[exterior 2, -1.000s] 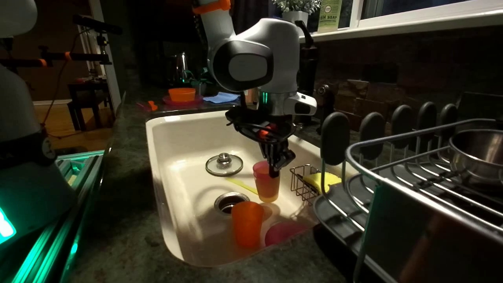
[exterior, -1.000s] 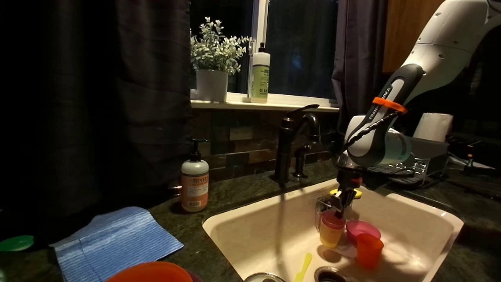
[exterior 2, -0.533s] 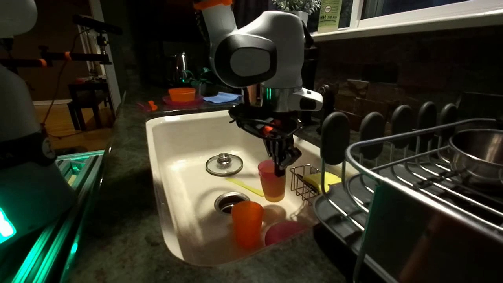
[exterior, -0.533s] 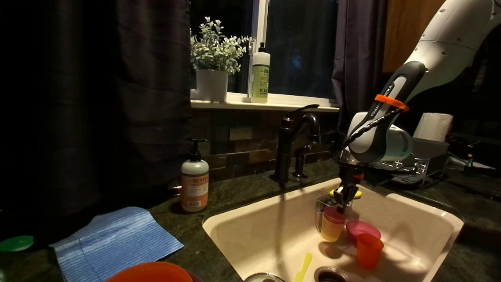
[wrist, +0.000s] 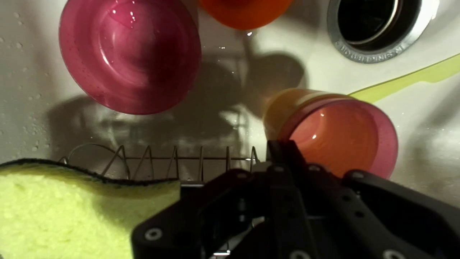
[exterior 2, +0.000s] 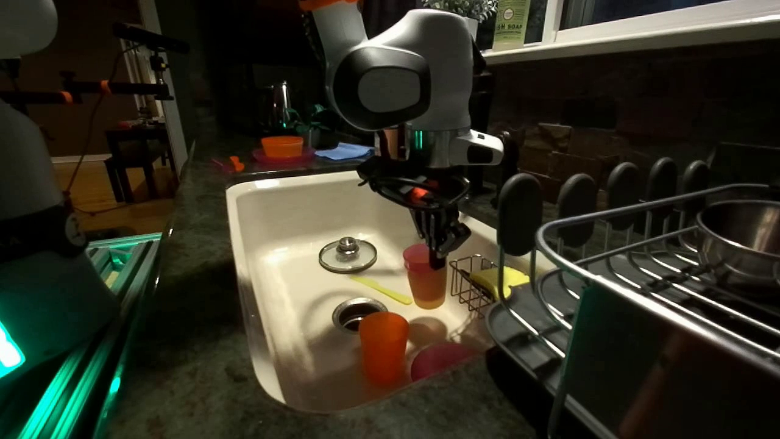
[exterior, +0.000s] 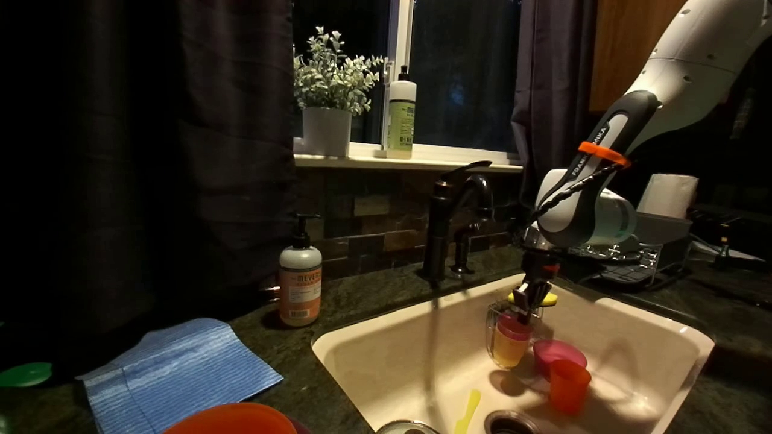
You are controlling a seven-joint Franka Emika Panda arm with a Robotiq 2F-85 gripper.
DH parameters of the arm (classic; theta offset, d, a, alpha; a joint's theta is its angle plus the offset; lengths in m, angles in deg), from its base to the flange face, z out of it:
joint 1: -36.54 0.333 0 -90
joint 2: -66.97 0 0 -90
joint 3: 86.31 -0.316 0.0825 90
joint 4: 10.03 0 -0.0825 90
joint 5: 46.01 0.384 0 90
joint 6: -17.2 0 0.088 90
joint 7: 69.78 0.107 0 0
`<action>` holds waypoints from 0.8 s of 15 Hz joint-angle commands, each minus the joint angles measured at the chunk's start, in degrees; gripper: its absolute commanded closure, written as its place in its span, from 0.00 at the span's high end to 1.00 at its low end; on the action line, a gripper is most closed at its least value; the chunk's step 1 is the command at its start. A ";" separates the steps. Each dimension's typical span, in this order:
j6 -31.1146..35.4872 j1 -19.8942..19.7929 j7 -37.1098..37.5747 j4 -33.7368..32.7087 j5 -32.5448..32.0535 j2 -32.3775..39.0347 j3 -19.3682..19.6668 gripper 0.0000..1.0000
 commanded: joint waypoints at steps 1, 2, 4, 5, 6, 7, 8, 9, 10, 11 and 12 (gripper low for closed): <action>0.81 0.28 0.67 1.35 0.65 -1.93 0.10 0.01; 0.83 0.23 0.59 1.31 0.75 -2.09 0.04 0.01; 0.90 0.14 0.37 1.32 1.01 -2.39 -0.34 0.01; 0.91 0.13 0.32 1.31 1.06 -2.49 -0.45 0.01; 0.90 0.16 0.33 1.31 1.07 -2.61 -0.50 0.01; 0.93 0.04 0.17 1.38 1.22 -2.81 -0.71 0.01; 0.97 0.13 0.25 1.51 1.21 -3.14 -0.70 0.01; 1.08 0.19 0.26 1.78 1.24 -3.68 -0.80 0.01; 1.10 -0.35 -0.44 2.03 1.93 -4.24 -1.65 0.01; 1.09 -0.63 -0.84 2.28 2.40 -4.79 -2.14 0.01; 0.95 0.43 0.32 2.27 1.53 -5.15 -1.01 0.01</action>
